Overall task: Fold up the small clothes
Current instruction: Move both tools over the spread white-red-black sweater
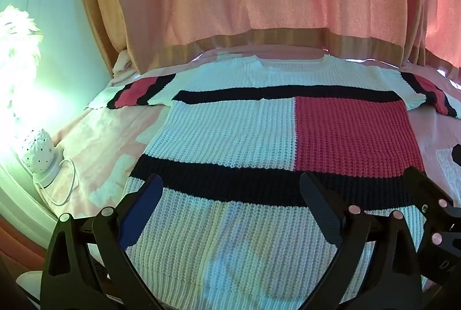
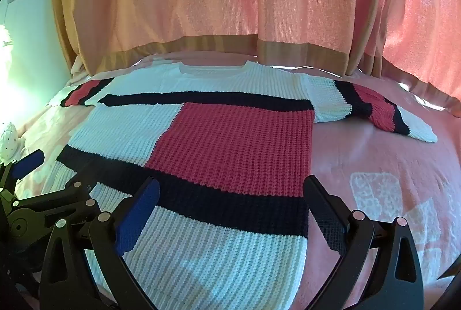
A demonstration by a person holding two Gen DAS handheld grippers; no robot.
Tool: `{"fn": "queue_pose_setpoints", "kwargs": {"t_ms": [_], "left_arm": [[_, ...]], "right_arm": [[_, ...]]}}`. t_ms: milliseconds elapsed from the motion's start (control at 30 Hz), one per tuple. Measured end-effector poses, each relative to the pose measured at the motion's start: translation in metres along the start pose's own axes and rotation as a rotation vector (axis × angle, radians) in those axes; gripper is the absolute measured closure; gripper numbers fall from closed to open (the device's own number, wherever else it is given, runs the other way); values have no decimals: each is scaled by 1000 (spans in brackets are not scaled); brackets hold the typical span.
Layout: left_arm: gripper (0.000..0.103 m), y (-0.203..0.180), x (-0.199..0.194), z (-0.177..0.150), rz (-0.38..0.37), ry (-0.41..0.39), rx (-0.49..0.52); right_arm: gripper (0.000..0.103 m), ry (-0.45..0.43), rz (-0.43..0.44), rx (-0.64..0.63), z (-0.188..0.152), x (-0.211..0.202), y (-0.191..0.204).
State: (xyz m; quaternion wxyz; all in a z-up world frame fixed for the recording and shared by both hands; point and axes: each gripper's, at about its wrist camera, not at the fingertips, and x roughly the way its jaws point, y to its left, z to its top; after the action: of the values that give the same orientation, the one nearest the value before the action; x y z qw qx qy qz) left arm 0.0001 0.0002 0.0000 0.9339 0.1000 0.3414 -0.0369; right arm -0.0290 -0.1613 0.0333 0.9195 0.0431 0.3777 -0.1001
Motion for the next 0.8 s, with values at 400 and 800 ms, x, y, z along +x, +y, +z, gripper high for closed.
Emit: {"fn": "queue_pose_setpoints", "kwargs": {"t_ms": [400, 800], "left_arm": [[9, -1, 0, 0, 11, -7, 14], [9, -3, 1, -2, 11, -6, 13]], "right_arm": [[5, -3, 3, 2, -1, 0, 2], [5, -5, 6, 5, -1, 1, 1]]}}
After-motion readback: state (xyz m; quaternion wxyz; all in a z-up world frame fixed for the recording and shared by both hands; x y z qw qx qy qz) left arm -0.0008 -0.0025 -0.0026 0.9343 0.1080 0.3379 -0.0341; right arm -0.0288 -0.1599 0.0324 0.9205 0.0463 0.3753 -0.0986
